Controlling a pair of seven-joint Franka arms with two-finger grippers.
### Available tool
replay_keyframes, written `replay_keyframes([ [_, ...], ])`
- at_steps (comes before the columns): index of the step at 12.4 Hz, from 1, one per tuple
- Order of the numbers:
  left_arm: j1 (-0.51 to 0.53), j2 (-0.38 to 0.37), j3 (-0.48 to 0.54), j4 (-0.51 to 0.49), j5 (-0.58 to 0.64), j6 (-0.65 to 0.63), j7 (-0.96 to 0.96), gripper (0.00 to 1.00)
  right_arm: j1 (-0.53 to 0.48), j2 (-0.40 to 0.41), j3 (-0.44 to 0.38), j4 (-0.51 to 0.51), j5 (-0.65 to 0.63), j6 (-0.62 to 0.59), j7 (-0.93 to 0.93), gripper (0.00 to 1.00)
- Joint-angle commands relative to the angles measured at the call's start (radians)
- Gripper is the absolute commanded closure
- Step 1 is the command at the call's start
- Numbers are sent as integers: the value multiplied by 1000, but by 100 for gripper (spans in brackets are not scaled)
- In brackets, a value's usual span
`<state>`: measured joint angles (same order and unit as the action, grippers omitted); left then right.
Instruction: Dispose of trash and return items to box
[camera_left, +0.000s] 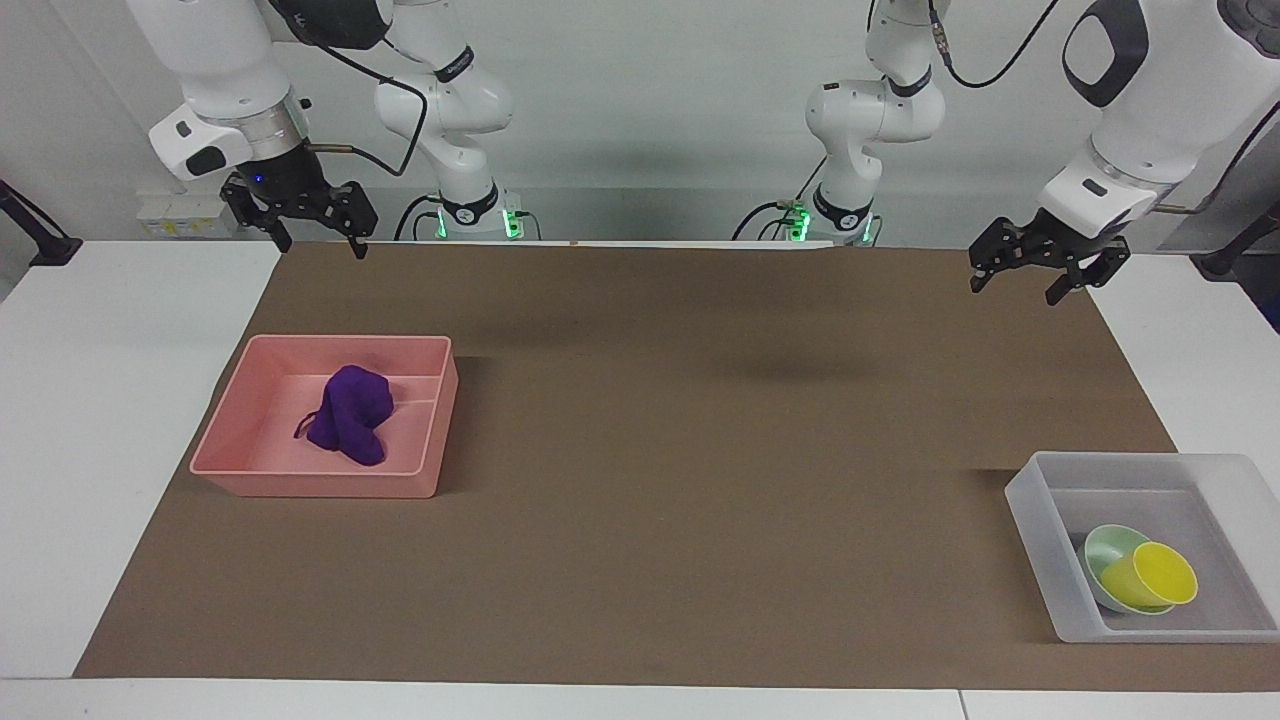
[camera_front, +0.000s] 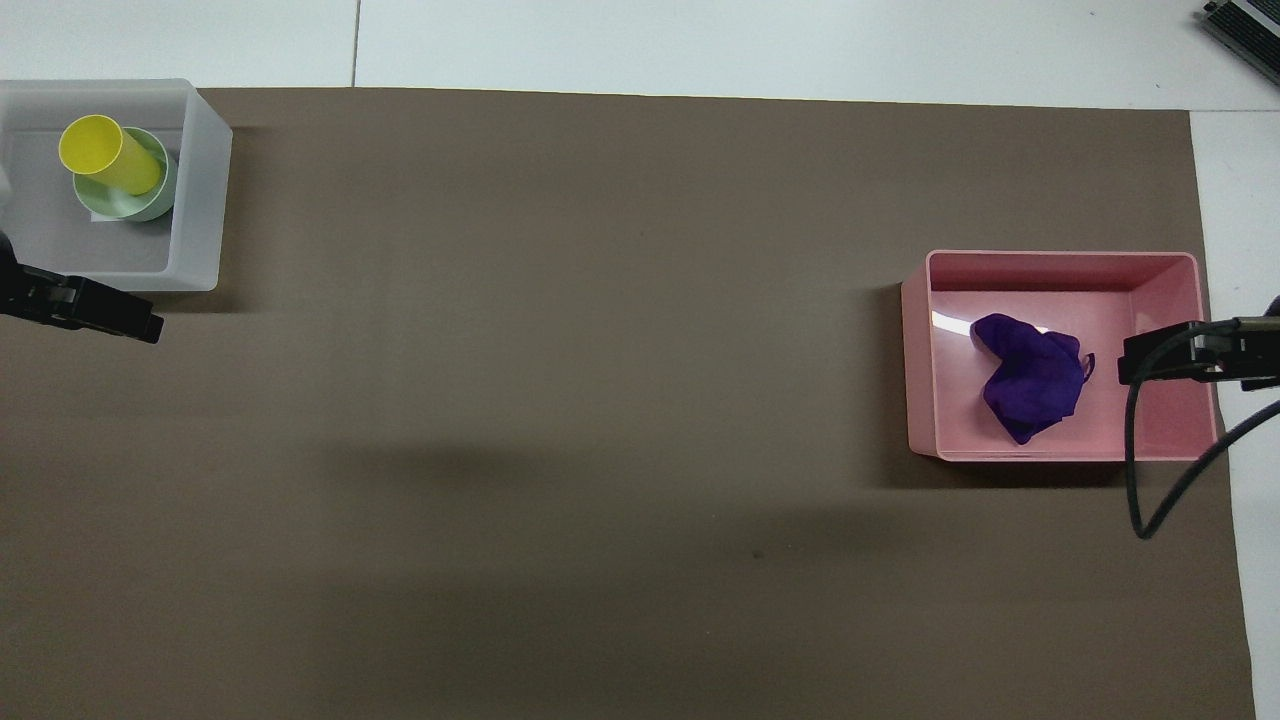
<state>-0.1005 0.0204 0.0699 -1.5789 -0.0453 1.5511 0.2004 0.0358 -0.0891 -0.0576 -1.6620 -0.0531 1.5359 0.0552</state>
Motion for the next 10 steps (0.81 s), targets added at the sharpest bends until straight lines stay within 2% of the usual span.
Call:
replay_keyframes([
  [1, -7, -34, 5, -41, 24, 9, -15, 0, -10, -29, 5, -35, 10, 20, 2, 0],
  [6, -5, -34, 7, -35, 24, 10, -12, 0, -10, -29, 5, -36, 12, 21, 0, 0],
  [8, -5, -34, 7, -36, 24, 10, -12, 0, -17, -28, 5, -35, 80, 23, 3, 0],
  [10, -5, -34, 8, -36, 24, 12, -12, 0, -19, -28, 4, -35, 95, 21, -2, 0],
])
